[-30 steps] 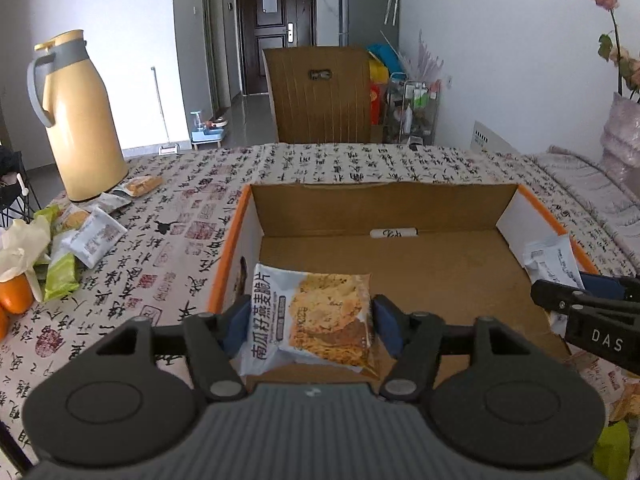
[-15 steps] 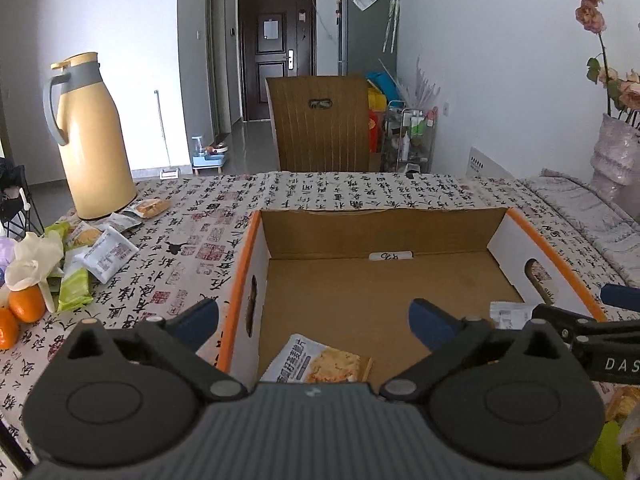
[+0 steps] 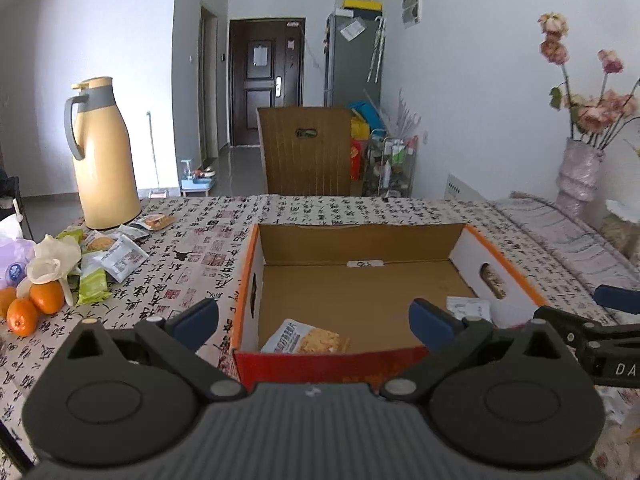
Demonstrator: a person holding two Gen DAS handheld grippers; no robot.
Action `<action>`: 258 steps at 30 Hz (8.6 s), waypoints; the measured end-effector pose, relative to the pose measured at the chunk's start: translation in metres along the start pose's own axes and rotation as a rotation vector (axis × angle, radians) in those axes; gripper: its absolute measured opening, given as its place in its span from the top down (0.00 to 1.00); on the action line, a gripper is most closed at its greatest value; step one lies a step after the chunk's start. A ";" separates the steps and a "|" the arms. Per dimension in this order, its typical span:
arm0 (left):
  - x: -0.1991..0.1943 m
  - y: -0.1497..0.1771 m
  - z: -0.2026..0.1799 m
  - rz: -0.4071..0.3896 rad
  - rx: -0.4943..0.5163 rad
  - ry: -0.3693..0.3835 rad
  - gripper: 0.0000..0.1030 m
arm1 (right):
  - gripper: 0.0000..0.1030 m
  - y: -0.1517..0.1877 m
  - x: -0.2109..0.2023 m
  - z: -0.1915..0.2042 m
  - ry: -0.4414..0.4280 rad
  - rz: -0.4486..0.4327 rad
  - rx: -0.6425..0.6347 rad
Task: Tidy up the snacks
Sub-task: 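Move both grippers back over the snack pile, then grasp the green bar with the left gripper while the right gripper grasps a biscuit packet, then carry the green bar and biscuit packet into the box and release both, then withdraw both grippers from the box back toward the snack pile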
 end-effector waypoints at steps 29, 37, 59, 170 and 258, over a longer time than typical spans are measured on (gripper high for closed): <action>-0.100 0.122 0.018 0.041 -0.046 0.069 0.00 | 0.00 0.118 -0.130 0.028 -0.030 0.013 -0.033; -0.104 0.145 0.022 0.086 -0.055 0.081 0.00 | 0.01 0.149 -0.138 0.029 -0.015 0.061 -0.054; -0.105 0.150 0.020 0.094 -0.059 0.097 0.00 | 0.39 0.161 -0.117 0.034 -0.132 0.115 -0.062; 0.047 -0.040 0.000 -0.030 -0.038 -0.015 0.63 | 0.59 -0.036 0.058 0.021 -0.002 -0.062 -0.001; -0.026 0.052 0.018 0.013 -0.088 -0.043 0.00 | 0.00 0.049 -0.040 -0.003 0.024 -0.030 0.032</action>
Point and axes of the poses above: each gripper's, at about its wrist camera, not at the fingertips, and x roughly the way its jaws point, z to its left, y to its underside, the point moved 6 cm from there along x, roughly the way its jaws point, and after that the axes turned 1 degree about x, right-handed, at the moved point
